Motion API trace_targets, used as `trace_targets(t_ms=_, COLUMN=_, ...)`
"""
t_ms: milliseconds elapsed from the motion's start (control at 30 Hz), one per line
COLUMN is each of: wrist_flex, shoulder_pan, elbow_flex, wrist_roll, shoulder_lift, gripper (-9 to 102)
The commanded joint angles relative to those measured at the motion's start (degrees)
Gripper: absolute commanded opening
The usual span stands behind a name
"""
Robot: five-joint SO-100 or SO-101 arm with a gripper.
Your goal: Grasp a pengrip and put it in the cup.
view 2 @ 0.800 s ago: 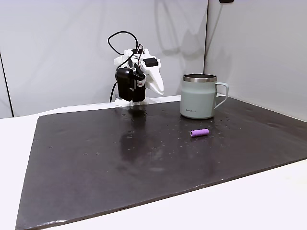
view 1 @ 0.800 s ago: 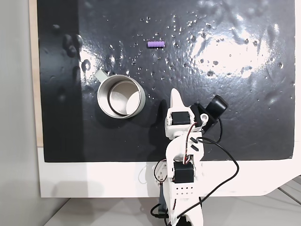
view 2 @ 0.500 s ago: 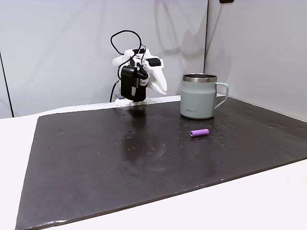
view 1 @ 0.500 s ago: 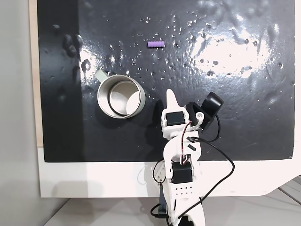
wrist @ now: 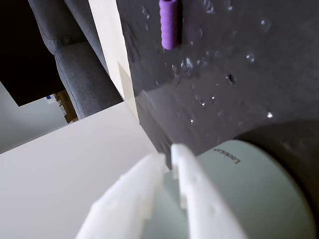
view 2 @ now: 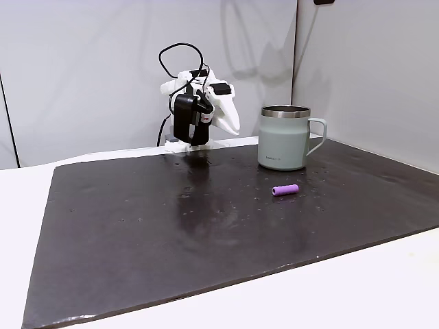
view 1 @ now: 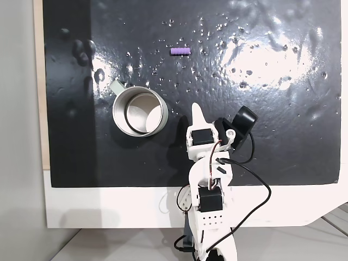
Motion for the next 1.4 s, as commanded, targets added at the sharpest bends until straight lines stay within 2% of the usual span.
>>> trace_targets(t_ms=0, wrist_flex=2.99, shoulder_pan=0.18, elbow_flex=-4.48, wrist_roll=-0.70, shoulder_lift=0.70, gripper=0)
trace_targets(t_ms=167, wrist_flex=7.65, shoulder_pan=-4.22, elbow_flex=-17.14, wrist_roll=0.35, shoulder_lift=-2.20, gripper=0)
trace_targets(t_ms=367, wrist_flex=11.34, shoulder_pan=-4.83, elbow_flex=-39.11, wrist_roll=0.62, shoulder_lift=-23.03, gripper=1)
trace_targets(t_ms=467, wrist_flex=13.45, shoulder_pan=-5.19, elbow_flex=-48.87, wrist_roll=0.44, shoulder_lift=-31.73, gripper=4)
trace_targets(t_ms=633, wrist_flex=21.71, shoulder_pan=-5.36, elbow_flex=-66.53, wrist_roll=2.46, shoulder_lift=-48.87, gripper=13)
trace_targets(t_ms=900, wrist_flex=33.66, shoulder_pan=-4.66, elbow_flex=-91.41, wrist_roll=9.23, shoulder_lift=-74.00, gripper=21)
trace_targets(t_ms=1100, wrist_flex=45.53, shoulder_pan=-4.04, elbow_flex=-112.15, wrist_roll=9.84, shoulder_lift=-93.96, gripper=26)
trace_targets(t_ms=1367, wrist_flex=51.94, shoulder_pan=-1.14, elbow_flex=-130.34, wrist_roll=8.26, shoulder_lift=-116.02, gripper=27)
